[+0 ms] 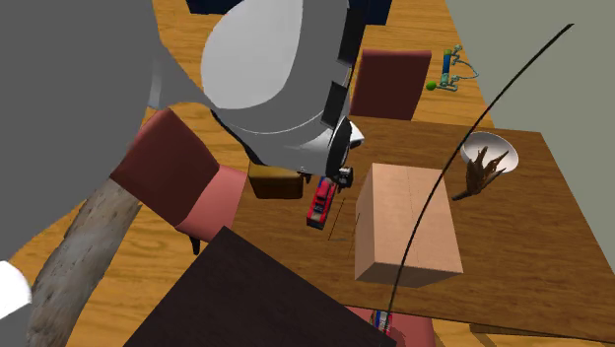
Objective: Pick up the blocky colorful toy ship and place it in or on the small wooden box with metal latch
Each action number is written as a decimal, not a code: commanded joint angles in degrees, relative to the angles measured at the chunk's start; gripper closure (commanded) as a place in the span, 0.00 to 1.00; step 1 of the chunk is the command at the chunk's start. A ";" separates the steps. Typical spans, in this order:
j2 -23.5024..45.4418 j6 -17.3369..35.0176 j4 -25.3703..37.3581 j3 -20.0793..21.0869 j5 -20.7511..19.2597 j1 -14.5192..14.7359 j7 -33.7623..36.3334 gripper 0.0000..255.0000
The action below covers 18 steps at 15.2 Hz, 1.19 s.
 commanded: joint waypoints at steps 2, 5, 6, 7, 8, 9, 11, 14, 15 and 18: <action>3.49 1.81 1.37 -0.54 -1.07 0.43 0.47 0.00; 5.85 3.78 1.75 -1.09 -1.77 0.73 0.99 0.00; 6.64 4.43 1.91 -1.28 -2.00 0.84 1.16 0.00; 7.45 5.07 2.07 -1.48 -2.22 0.95 1.33 0.00; 8.72 6.06 2.36 -1.79 -2.56 1.13 1.59 0.00; 8.72 6.06 2.35 -1.79 -2.55 1.14 1.58 0.00; 8.72 6.06 2.36 -1.80 -2.54 1.14 1.58 0.00; 8.72 6.06 2.36 -1.80 -2.54 1.14 1.58 0.00; 8.72 6.06 2.36 -1.80 -2.54 1.14 1.58 0.00; 8.72 6.05 2.36 -1.80 -2.54 1.14 1.58 1.00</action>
